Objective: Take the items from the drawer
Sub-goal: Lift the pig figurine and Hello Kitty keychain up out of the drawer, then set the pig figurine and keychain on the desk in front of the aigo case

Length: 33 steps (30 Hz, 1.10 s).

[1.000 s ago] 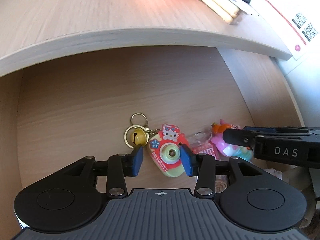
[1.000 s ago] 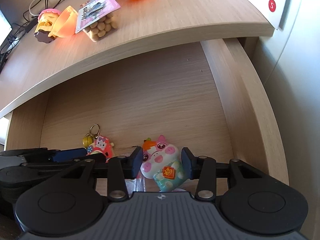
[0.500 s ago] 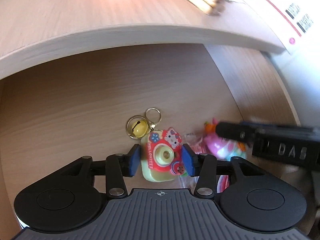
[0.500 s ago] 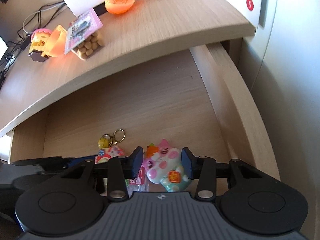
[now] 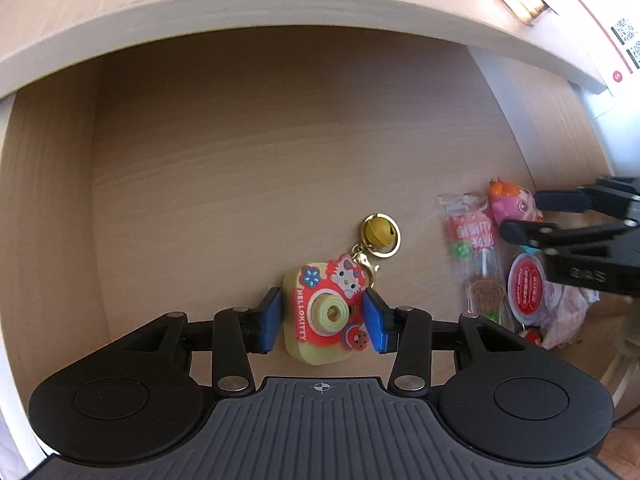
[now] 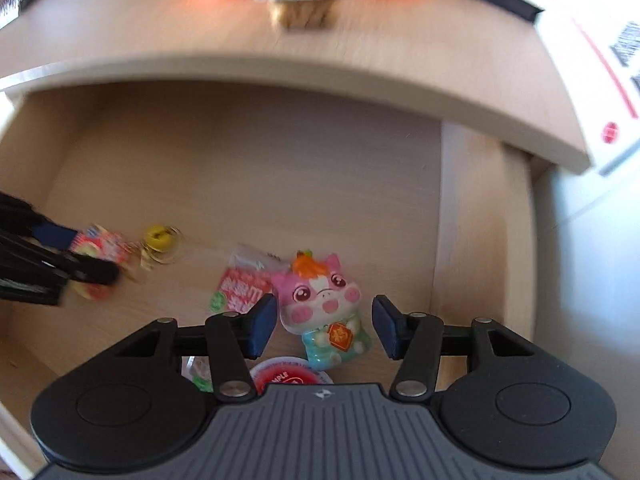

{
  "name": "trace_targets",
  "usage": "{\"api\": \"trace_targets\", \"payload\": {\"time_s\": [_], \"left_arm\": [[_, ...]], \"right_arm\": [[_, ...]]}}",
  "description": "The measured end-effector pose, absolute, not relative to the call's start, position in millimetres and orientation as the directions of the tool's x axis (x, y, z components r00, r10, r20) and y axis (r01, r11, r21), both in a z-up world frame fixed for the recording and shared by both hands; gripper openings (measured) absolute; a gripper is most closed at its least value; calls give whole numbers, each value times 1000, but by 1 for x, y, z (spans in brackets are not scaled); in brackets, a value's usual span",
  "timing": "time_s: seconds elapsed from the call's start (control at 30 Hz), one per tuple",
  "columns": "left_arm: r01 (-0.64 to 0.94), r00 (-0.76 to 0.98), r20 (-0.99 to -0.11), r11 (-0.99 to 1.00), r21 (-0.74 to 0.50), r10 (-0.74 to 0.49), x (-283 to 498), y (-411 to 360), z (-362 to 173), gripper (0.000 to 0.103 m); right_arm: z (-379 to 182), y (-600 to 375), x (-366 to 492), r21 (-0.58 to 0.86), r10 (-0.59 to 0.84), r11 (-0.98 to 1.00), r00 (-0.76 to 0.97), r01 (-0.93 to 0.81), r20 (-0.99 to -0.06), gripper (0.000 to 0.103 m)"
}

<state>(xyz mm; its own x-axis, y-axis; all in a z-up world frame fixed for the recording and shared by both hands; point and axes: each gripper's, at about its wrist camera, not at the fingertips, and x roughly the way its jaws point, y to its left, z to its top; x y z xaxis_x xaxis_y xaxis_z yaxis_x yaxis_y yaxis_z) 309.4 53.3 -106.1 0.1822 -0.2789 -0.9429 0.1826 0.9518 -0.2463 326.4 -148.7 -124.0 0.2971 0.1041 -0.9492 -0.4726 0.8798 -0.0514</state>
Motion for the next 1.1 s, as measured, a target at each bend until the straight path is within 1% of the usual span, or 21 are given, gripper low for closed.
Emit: {"api": "trace_targets", "payload": {"time_s": [0.07, 0.13, 0.17, 0.27, 0.3, 0.33, 0.43, 0.5, 0.6, 0.7, 0.77, 0.87, 0.97, 1.1], "left_arm": [[181, 180, -944, 952, -246, -278, 306, 51, -107, 47], [182, 172, -944, 951, -250, -281, 305, 56, -108, 47], [183, 165, -945, 950, -252, -282, 311, 49, -111, 47], [207, 171, -933, 938, -279, -315, 296, 29, -114, 47], [217, 185, -923, 930, -297, -338, 291, 30, -105, 45], [223, 204, -909, 922, -317, -362, 288, 32, -97, 38], [259, 283, -855, 893, -369, -435, 281, 40, -48, 39], [315, 361, -813, 880, -355, -457, 281, 36, -14, 39], [369, 481, -731, 868, -332, -484, 286, 38, 39, 39], [387, 581, -638, 861, -329, -505, 298, 47, 85, 39], [384, 627, -592, 862, -331, -506, 312, 51, 110, 39], [382, 667, -556, 869, -316, -496, 333, 62, 142, 39], [357, 664, -571, 876, -326, -483, 358, 64, 134, 39], [282, 618, -651, 897, -340, -441, 389, 61, 78, 39]], "right_arm": [[-131, -140, 330, -74, 72, 872, 277, -484, -958, 53], [-135, -135, 332, -71, 69, 867, 260, -494, -963, 47], [-134, -132, 331, -76, 63, 866, 259, -494, -964, 46], [-122, -126, 320, -75, 75, 861, 270, -504, -960, 44], [-113, -123, 314, -75, 83, 858, 282, -508, -956, 44], [-102, -121, 307, -66, 101, 856, 292, -513, -951, 44], [-55, -122, 289, 7, 202, 863, 333, -505, -921, 44], [-14, -124, 283, 44, 267, 869, 392, -493, -880, 44], [52, -128, 283, 92, 349, 878, 498, -469, -793, 44], [106, -135, 290, 58, 366, 885, 612, -462, -701, 44], [140, -141, 304, 23, 355, 892, 671, -450, -651, 44], [154, -139, 330, -5, 333, 906, 722, -422, -607, 44], [171, -147, 337, -17, 305, 922, 751, -388, -585, 44], [151, -150, 364, -32, 254, 939, 755, -342, -604, 44]]}}
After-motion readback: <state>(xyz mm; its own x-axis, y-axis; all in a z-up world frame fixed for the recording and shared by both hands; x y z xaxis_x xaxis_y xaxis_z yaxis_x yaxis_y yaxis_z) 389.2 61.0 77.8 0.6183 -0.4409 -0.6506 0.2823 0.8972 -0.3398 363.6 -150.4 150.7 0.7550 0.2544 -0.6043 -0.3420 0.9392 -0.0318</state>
